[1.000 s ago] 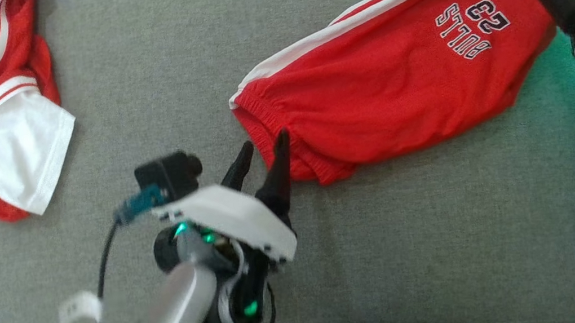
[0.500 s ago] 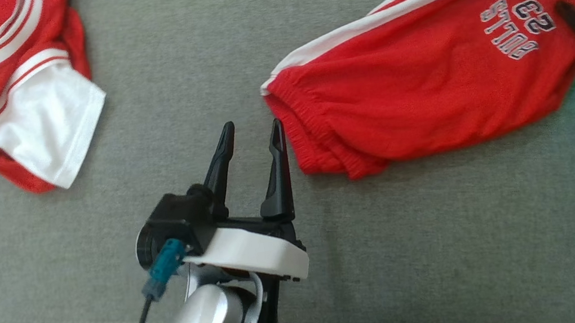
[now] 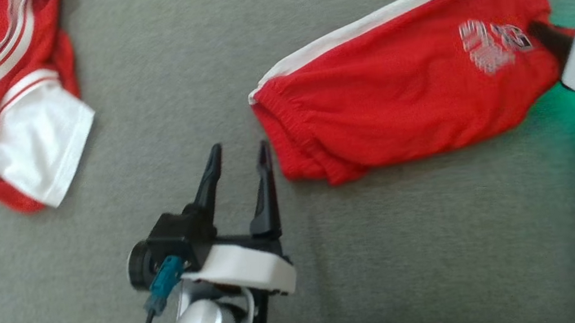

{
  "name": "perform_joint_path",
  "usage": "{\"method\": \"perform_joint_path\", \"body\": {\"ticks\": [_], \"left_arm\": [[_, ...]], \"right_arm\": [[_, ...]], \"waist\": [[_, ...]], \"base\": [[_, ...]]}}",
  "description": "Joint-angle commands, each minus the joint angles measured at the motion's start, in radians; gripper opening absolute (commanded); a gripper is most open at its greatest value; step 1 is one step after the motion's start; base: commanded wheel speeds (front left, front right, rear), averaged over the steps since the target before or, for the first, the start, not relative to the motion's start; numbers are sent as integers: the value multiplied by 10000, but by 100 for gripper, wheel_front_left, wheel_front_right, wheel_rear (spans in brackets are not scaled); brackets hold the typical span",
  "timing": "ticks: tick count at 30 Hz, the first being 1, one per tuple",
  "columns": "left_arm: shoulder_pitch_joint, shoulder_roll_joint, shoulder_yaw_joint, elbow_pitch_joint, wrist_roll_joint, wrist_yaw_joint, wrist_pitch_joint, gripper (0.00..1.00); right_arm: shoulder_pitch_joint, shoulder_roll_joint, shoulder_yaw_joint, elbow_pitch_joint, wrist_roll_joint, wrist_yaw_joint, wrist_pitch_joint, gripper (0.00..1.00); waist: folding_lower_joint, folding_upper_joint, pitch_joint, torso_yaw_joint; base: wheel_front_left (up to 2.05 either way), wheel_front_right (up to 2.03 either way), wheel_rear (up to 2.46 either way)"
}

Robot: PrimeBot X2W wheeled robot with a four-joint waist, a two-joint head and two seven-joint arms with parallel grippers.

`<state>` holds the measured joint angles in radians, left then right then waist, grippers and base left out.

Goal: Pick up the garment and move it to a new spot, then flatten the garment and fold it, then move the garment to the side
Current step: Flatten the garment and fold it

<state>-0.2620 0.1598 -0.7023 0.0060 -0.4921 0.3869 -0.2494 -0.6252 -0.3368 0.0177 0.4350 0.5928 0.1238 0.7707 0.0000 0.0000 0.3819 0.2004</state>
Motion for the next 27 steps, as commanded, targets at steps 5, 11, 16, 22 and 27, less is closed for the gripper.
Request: {"method": "perform_joint_path", "body": {"ticks": [5,11,16,22,27], "left_arm": [[510,363,709,-412,501,-175,-121,100],[1393,411,1218,-498,831,-425,-122,100],[1838,158,1572,-486,976,-646,-123,100],[2073,-314,1827,-291,1133,-1012,-123,100],[2005,-637,1852,-2,1298,-1354,-123,100]], "right_arm": [[654,-160,-1339,-304,262,69,-294,0],[1530,-413,-3123,-206,15,69,-655,0],[1758,-417,-3780,-830,-164,69,-665,0],[1571,261,-2156,-2692,36,69,-17,0],[1353,1402,-181,-3174,-261,69,436,0]], "waist": [[0,0,-830,-847],[0,0,-1290,-1083],[0,0,-1466,-1073],[0,0,-1531,-1079],[0,0,-1371,-946]], "base": [[0,0,0],[0,0,0],[0,0,0],[0,0,0],[0,0,0]]}}
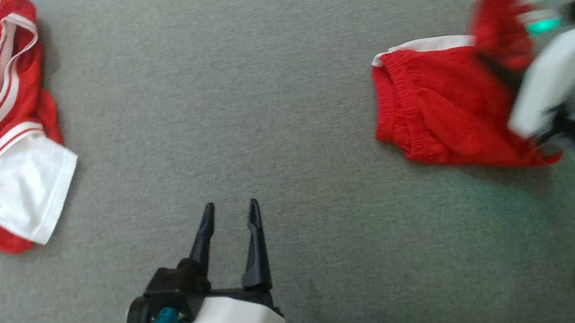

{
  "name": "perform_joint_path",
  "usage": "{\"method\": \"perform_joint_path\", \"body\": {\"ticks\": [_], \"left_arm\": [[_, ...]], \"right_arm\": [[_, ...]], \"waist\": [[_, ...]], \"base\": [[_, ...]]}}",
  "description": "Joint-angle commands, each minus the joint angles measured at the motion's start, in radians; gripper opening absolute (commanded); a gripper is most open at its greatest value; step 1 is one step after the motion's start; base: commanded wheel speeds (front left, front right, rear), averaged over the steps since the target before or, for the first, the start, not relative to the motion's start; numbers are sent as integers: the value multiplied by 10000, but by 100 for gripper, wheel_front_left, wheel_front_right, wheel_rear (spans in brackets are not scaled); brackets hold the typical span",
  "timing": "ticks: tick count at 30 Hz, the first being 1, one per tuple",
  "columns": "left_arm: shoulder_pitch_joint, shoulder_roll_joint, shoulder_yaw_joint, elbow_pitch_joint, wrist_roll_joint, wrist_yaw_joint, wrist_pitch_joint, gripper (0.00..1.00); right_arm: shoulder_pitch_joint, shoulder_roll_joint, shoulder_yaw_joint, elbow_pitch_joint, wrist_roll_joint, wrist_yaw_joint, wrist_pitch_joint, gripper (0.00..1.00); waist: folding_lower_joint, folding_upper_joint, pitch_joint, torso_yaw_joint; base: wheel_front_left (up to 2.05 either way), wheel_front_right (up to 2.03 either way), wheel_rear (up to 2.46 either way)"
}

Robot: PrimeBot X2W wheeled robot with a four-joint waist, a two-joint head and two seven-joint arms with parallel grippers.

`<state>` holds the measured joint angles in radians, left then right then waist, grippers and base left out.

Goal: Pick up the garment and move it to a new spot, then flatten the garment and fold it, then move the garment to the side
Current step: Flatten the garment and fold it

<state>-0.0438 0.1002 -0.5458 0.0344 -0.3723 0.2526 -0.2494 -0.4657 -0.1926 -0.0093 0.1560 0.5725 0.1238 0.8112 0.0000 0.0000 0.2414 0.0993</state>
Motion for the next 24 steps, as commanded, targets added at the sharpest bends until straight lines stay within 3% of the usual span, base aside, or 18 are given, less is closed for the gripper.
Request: {"method": "perform_joint_path", "body": {"ticks": [1,8,16,17,18,19,20,24], "left_arm": [[-230,-98,251,-215,138,-92,-123,100],[-297,-346,409,73,226,-315,-123,100],[-100,-448,601,227,316,-486,-124,100],[-85,-456,623,240,311,-499,-124,100],[-69,-463,647,252,309,-508,-124,100],[-46,-468,672,263,313,-512,-124,100],[-16,-473,698,278,318,-515,-124,100],[91,-482,802,313,323,-527,-124,100]], "right_arm": [[-201,131,393,-317,-158,69,3,0],[-125,873,1135,603,-361,69,-611,0],[-182,1014,1540,1235,-611,69,-1072,0],[-162,1014,1584,1279,-632,69,-1132,14],[-142,1017,1632,1307,-627,69,-1195,42],[-120,1027,1708,1298,-564,69,-1280,92],[-83,1038,1792,1271,-480,69,-1368,100],[104,1094,2194,1035,135,69,-1555,100]], "waist": [[0,0,63,166],[0,0,62,654],[0,0,-88,700],[0,0,-120,687],[0,0,-154,670],[0,0,-195,645],[0,0,-244,616],[0,0,-395,504]], "base": [[0,0,0],[0,0,0],[0,0,0],[0,0,0],[0,0,0],[0,0,0],[0,0,0],[0,0,0]]}}
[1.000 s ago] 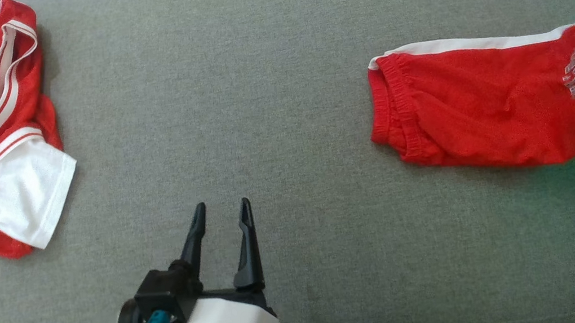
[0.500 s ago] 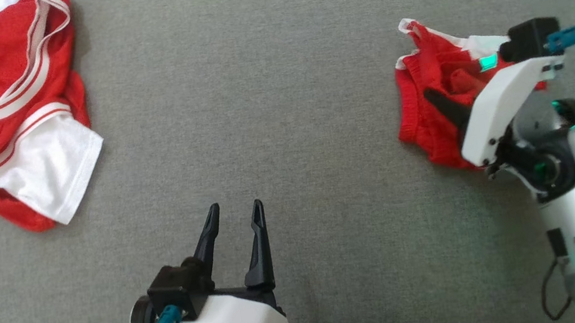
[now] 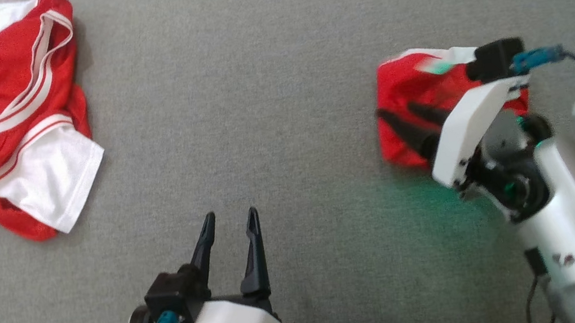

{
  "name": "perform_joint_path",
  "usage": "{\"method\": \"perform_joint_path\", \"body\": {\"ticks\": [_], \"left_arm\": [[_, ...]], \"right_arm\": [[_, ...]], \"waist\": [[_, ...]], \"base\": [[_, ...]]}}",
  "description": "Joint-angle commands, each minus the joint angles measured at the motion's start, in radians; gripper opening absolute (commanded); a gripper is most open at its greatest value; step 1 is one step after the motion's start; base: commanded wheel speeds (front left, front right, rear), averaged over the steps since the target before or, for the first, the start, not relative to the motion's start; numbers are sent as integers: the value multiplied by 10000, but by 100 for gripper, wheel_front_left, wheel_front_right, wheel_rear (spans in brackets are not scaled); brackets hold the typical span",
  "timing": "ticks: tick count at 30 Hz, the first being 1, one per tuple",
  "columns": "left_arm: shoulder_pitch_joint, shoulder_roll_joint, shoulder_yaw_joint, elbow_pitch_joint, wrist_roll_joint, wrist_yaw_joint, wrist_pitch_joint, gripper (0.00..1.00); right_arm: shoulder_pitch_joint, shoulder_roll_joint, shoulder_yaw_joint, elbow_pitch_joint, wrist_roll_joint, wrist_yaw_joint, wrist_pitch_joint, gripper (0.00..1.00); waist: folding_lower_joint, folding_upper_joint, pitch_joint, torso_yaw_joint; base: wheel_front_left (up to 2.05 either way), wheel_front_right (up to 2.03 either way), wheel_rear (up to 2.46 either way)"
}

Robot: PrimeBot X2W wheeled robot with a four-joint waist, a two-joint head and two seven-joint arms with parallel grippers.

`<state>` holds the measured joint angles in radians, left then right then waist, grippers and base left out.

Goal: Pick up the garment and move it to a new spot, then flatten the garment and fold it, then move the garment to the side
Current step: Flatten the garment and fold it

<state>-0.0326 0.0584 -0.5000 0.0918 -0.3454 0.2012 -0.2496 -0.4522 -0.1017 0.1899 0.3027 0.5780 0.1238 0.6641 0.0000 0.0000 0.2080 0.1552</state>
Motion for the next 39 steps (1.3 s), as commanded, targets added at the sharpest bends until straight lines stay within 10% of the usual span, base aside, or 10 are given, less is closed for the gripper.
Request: {"method": "perform_joint_path", "body": {"ticks": [1,11,20,37,38,39], "left_arm": [[56,-68,425,-231,43,-26,-122,100],[614,-77,888,-169,-64,-49,-122,100],[1373,-76,1443,-428,367,-150,-122,100],[2269,-56,2371,-753,1429,-527,-122,100],[2234,-58,2378,-767,1452,-547,-122,100],[2184,-60,2379,-780,1476,-570,-122,100]], "right_arm": [[193,192,501,-629,511,69,-174,100],[1602,-345,1262,-1862,1146,69,-1102,100],[3525,-1590,341,-2816,-1220,69,-4102,100],[5421,-752,-1739,-2492,-3129,69,-6907,100],[5264,-779,-1738,-2391,-3057,69,-6826,85],[5050,-839,-1730,-2275,-2979,69,-6745,42]], "waist": [[0,0,-199,-143],[0,0,-1143,-694],[0,0,-2101,-1089],[0,0,-2435,-907],[0,0,-2357,-857],[0,0,-2257,-801]], "base": [[0,0,0],[0,0,0],[0,0,0],[0,0,0],[0,0,0],[0,0,0]]}}
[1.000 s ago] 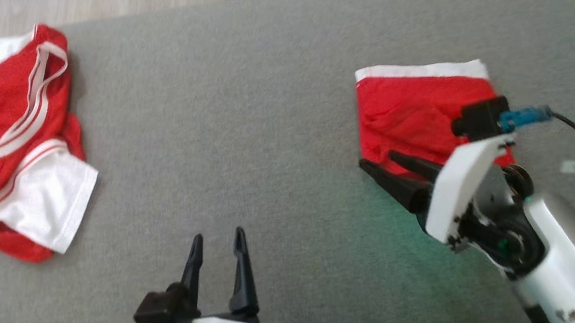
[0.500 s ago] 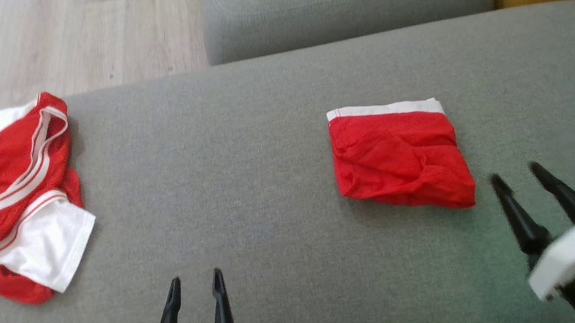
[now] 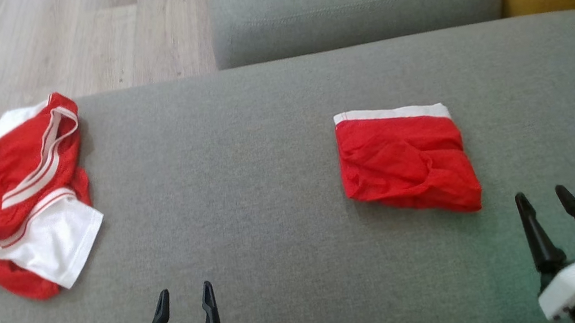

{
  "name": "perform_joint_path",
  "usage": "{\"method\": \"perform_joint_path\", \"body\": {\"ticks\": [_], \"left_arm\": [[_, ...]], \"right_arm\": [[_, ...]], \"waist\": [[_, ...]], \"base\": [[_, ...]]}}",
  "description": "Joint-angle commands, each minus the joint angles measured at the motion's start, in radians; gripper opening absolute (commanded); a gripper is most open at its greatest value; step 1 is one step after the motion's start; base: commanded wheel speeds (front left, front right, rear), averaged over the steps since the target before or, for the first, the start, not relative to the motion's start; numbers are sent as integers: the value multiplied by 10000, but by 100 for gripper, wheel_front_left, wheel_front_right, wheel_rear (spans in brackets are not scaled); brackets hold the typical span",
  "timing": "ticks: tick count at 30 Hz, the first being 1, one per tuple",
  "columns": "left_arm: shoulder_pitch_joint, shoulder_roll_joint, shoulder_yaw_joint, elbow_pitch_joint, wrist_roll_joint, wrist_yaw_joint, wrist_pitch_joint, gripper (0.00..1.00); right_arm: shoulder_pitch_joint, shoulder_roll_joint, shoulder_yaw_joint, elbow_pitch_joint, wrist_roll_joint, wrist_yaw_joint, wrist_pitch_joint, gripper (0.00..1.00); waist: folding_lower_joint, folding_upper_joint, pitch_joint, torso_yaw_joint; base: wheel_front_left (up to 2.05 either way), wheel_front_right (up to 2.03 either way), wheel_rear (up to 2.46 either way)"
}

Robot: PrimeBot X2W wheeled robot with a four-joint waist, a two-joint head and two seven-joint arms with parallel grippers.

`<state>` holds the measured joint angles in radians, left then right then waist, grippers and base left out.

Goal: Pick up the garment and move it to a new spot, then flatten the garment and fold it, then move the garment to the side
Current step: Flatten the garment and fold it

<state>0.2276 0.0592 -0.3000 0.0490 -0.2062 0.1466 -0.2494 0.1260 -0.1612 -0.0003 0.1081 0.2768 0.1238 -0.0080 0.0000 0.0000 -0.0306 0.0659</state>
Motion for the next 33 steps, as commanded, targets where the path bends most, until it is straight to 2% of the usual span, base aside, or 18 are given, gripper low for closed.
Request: {"method": "perform_joint_path", "body": {"ticks": [1,4,8,15,20,24,33], "left_arm": [[-481,-70,373,-360,115,-38,-124,100],[-646,-74,331,-402,180,-75,-124,100],[-1129,-79,177,-477,317,-132,-124,100],[-1806,-86,-39,-439,245,-23,-124,100],[-1952,-87,-167,-419,66,177,-124,100],[-1955,-88,-249,-411,-14,302,-124,100],[-1906,-88,-170,-416,-33,418,-124,100]], "right_arm": [[-1001,-341,175,-167,85,69,64,0],[-1665,-631,306,218,86,69,334,0],[-3284,-1051,542,1459,350,69,794,0],[-5061,-1751,1802,3695,1116,69,1016,0],[-5638,-2141,2822,4628,1663,69,925,0],[-5783,-2343,3869,4721,2301,69,889,0],[-5632,-3242,6803,3259,4303,69,1416,0]], "waist": [[0,0,244,152],[0,0,604,289],[0,0,1387,630],[0,0,2239,1328],[0,0,2354,1517],[0,0,2282,1546],[0,0,1956,1343]], "base": [[0,0,0],[0,0,0],[0,0,0],[0,0,0],[0,0,0],[0,0,0],[0,0,0]]}}
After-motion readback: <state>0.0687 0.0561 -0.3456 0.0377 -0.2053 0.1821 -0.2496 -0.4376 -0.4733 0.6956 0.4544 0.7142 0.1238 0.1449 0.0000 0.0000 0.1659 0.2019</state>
